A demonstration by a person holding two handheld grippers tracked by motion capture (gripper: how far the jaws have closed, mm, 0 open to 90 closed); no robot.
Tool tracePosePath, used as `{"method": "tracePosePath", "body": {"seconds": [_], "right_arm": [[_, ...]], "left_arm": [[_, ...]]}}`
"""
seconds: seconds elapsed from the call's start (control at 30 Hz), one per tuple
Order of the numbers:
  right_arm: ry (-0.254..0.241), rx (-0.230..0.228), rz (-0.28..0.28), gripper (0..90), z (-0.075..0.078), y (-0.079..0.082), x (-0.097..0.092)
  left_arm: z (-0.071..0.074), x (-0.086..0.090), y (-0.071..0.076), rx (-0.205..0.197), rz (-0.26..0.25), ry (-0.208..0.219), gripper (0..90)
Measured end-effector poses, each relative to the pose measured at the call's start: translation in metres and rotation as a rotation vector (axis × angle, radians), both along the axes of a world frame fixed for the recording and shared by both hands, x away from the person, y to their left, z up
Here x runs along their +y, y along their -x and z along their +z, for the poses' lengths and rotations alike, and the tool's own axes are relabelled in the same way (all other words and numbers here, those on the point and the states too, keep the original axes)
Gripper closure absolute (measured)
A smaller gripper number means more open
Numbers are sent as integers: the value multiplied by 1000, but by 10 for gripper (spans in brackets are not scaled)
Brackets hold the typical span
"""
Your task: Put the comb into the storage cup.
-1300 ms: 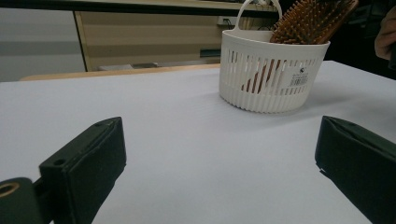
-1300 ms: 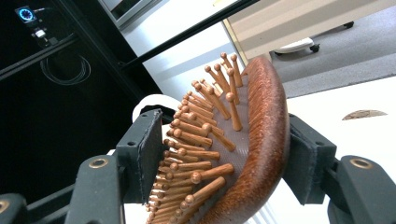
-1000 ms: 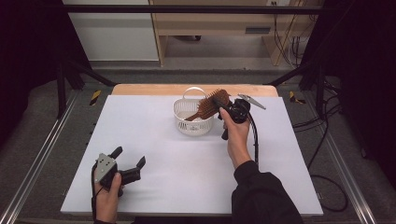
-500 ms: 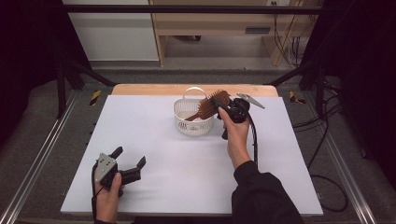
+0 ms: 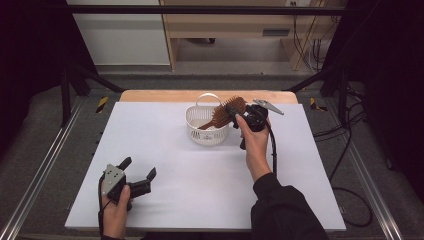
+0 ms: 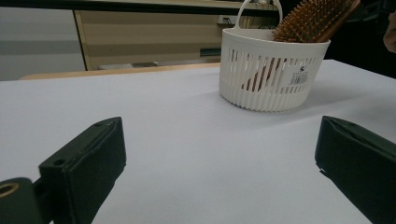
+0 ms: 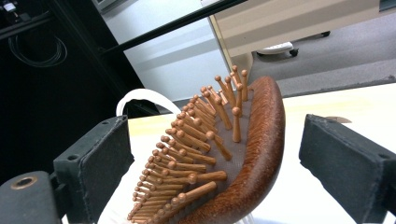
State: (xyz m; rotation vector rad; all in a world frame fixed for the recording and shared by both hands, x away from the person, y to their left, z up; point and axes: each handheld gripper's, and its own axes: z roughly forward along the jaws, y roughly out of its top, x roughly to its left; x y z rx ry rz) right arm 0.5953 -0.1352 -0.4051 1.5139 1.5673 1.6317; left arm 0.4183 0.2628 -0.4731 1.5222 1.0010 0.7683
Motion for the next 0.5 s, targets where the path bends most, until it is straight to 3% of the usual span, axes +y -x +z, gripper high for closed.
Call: {"method": "tracePosePath", "body": {"seconds": [0.5], "right_arm": [[59, -37, -34, 87, 16, 11, -7]], "left_arm": [[2, 3, 1, -13, 16, 4, 19]]}}
